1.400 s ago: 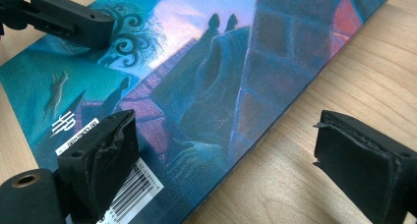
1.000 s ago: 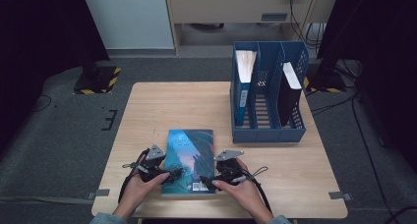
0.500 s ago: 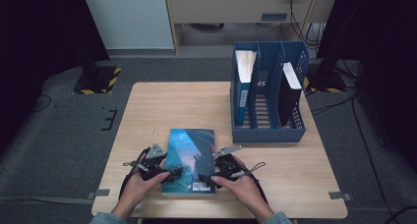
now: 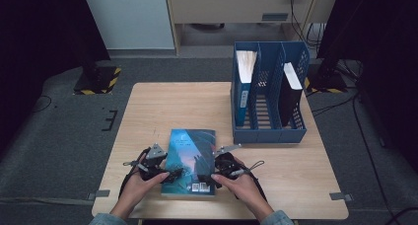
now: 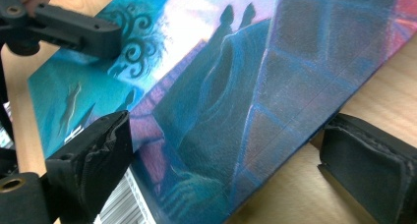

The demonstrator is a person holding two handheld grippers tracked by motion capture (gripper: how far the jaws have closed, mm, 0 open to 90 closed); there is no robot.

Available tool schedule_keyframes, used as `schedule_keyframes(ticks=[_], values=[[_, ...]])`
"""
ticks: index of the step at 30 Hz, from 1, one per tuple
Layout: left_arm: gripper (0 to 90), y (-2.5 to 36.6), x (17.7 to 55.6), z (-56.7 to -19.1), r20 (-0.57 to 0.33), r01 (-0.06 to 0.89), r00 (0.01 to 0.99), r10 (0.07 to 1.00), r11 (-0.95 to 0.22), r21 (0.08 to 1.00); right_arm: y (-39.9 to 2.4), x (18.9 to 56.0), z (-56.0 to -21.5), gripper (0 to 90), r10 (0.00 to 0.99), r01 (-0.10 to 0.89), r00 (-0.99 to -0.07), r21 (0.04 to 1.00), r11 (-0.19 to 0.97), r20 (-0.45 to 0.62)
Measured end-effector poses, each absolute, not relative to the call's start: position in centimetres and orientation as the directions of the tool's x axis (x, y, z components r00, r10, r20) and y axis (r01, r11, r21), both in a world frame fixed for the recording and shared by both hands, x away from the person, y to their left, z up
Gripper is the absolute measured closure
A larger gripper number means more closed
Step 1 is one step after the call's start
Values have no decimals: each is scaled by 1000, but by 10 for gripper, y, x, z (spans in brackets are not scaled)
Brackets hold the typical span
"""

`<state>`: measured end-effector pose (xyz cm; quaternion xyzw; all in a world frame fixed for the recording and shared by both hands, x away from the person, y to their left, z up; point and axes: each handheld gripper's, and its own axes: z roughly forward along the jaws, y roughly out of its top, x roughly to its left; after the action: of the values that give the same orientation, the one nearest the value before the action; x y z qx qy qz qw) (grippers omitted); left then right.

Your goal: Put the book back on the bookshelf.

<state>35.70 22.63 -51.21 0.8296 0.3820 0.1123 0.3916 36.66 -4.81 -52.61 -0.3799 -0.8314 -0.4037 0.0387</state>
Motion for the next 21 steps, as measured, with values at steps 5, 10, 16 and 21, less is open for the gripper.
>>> schedule_keyframes(ticks=[5, 10, 16, 21], values=[[72, 232, 359, -512, -117, 550, 683, 721, -403, 732, -43, 363, -526, 63, 586, 656, -720, 642, 398, 372], [71, 232, 358, -512, -117, 549, 683, 721, -401, 733, -46, 366, -525, 108, 583, 662, -715, 639, 391, 385], [72, 235, 359, -511, -130, 561, 677, 724, -394, 728, -50, 367, -519, 197, 591, 675, -698, 648, 353, 405], [72, 238, 359, -511, -134, 565, 678, 722, -396, 724, -47, 367, -514, 231, 592, 670, -699, 655, 348, 401]])
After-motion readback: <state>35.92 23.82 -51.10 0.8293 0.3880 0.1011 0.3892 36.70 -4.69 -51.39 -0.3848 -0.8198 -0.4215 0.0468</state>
